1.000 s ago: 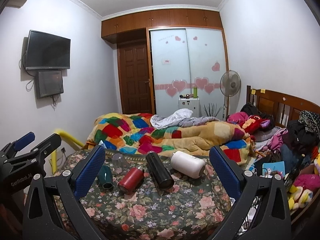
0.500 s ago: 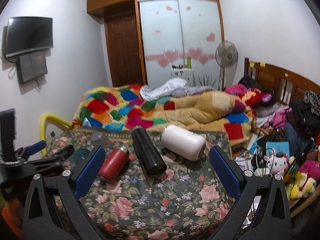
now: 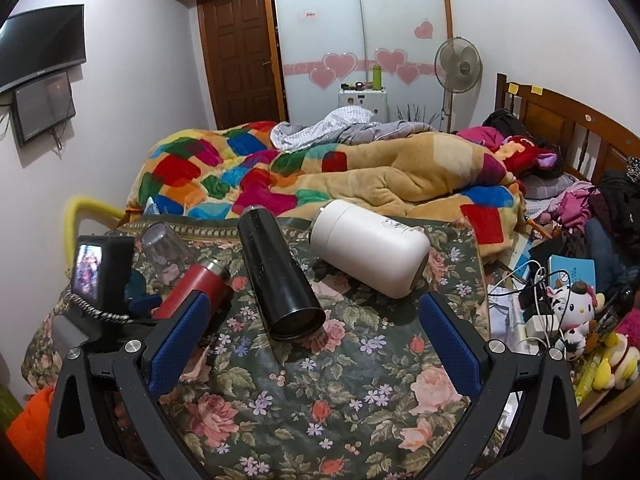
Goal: Flip cup upright
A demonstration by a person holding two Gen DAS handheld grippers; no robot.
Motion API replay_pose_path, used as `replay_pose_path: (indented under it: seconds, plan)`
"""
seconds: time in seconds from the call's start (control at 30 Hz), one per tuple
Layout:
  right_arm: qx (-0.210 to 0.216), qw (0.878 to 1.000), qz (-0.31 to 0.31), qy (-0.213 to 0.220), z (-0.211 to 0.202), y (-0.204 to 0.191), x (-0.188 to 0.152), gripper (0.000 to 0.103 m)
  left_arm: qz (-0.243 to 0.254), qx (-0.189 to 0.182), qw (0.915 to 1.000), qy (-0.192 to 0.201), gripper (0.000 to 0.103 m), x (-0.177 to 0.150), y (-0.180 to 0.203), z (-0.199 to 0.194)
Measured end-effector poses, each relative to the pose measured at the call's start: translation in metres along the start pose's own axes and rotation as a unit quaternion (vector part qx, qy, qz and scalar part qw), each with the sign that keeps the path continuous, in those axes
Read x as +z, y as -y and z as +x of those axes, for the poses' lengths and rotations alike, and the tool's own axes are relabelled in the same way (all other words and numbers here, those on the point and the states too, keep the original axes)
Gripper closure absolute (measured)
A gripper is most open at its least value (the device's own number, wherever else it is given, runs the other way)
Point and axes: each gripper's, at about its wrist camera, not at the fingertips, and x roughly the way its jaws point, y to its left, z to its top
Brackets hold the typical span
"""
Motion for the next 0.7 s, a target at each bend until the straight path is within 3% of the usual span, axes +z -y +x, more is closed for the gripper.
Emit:
replay_pose_path:
  seconds: [0.1,0.23,0.47,0.7]
  plan:
    - [0.004,1.0,0.001,-0.006,0.007,-0.001,-0.002,0.0,0.015,-0.004,0.9999,-0.004,0.027,0.003,0.007,0.01]
    - [0.005,1.0,0.002,-0.012,0.011,-0.001,-0.001,0.0,0.03,0.022,0.9993,-0.005,0.038,0.004,0.014,0.02]
    - [0.005,1.0,-0.001,-0.01,0.003,-0.002,-0.001,0.0,0.032,0.028,0.9991,-0.004,0.04,-0.001,0.017,0.015]
    - [0.008,1.0,-0.007,0.011,-0.022,-0.003,0.002,0.0,0.033,0.017,0.9988,0.03,0.04,-0.008,0.027,-0.037]
